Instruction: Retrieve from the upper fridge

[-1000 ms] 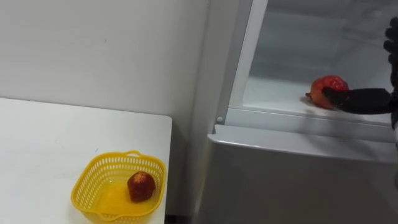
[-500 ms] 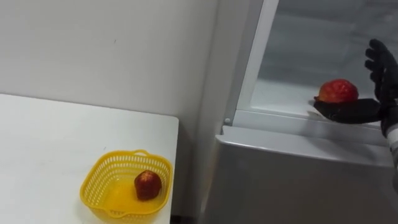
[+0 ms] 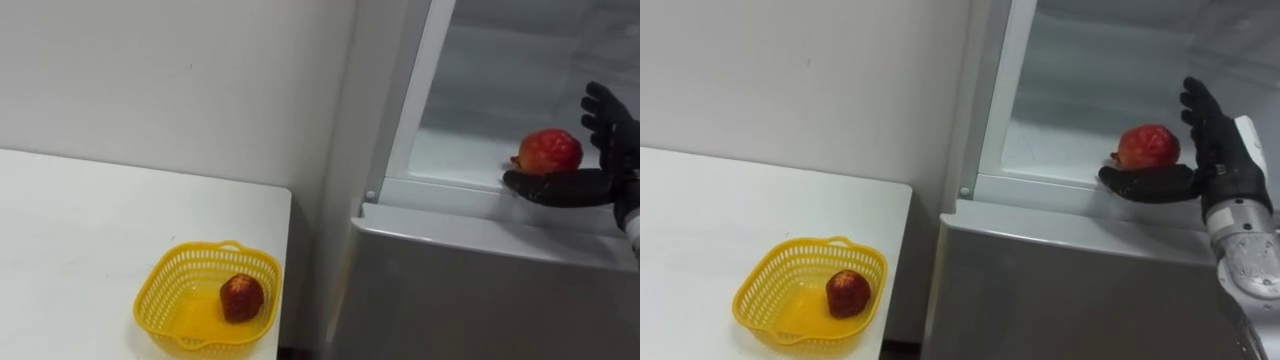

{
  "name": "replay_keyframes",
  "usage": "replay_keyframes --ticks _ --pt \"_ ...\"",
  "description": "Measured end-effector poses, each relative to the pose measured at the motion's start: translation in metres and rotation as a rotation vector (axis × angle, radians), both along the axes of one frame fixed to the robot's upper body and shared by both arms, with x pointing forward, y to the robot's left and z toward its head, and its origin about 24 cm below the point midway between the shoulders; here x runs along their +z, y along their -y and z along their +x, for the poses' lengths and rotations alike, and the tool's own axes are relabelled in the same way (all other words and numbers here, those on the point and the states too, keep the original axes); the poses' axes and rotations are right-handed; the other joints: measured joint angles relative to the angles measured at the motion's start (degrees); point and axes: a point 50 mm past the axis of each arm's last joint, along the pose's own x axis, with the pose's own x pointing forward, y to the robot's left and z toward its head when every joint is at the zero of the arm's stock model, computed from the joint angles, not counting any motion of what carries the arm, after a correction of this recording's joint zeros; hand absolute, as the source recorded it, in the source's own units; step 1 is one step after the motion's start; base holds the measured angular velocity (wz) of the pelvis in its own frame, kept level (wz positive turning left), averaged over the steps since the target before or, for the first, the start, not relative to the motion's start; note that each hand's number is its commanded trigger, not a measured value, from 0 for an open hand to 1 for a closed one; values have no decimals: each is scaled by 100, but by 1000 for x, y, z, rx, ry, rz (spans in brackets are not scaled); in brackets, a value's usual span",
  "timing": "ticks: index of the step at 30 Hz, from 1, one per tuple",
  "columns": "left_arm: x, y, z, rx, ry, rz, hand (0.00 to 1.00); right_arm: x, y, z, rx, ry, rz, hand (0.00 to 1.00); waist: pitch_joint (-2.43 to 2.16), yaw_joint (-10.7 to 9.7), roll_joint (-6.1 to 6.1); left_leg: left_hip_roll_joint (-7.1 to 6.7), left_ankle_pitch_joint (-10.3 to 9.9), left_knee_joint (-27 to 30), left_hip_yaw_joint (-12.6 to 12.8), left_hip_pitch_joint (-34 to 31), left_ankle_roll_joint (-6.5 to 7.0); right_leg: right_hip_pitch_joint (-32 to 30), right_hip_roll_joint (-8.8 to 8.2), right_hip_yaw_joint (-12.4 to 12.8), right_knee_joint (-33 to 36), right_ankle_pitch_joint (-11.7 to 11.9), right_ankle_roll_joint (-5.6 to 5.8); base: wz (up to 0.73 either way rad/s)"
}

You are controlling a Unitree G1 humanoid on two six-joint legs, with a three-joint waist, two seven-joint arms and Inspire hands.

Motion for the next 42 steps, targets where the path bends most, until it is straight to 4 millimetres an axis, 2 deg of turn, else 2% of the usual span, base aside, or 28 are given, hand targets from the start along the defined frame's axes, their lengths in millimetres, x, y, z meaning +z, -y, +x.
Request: replay_keyframes --ticks 3,7,11,20,33,34,35,36,37,42 --pt "0 -1 -2 2 -3 1 0 -4 2 0 3 -20 10 0 -4 5 -35 -4 0 13 -3 1 1 2 -4 0 0 -2 2 0" --pt "0 -1 -4 3 -9 1 0 -7 4 1 7 -38 21 0 14 7 -90 -7 1 13 -6 -1 1 10 -9 -4 -3 -5 6 0" --pt "0 -1 -3 3 -8 1 0 -13 7 2 15 -65 47 0 3 9 -139 -8 0 25 -12 1 1 21 -11 -10 -10 -4 6 0" --pt "3 -2 -2 -9 4 -13 0 -10 14 11 55 -106 126 0 37 -10 -92 -9 0 50 -20 -1 1 44 -16 -58 -8 -4 6 0" --pt "3 -4 -4 -10 -1 -13 0 -13 17 11 79 -134 152 0 35 -15 -92 -10 0 60 -46 12 1 77 -15 -61 -9 -4 6 1" --pt "4 -4 -4 -11 -2 -13 0 -14 18 10 75 -138 155 16 33 -18 -95 -12 0 57 -63 14 1 90 -16 -77 -17 -4 6 7" --pt "4 -4 -4 -11 -2 -12 0 -15 18 10 74 -140 155 16 32 -17 -97 -13 0 56 -74 15 1 99 -16 -87 -24 -4 6 6" --pt "4 -5 -4 -12 -1 -11 0 -15 18 10 74 -140 155 91 32 -19 -96 -13 0 56 -77 16 1 104 -15 -90 -31 -4 6 4" --pt "4 -6 -4 -13 -1 -8 0 -15 19 10 74 -142 156 100 31 -19 -96 -13 0 57 -84 20 1 118 -12 -96 -51 -4 6 3" --pt "5 -9 -5 -15 -3 4 0 -15 19 10 76 -145 154 100 26 -25 -91 -12 0 61 -97 31 0 138 -10 -128 -63 -2 4 0"
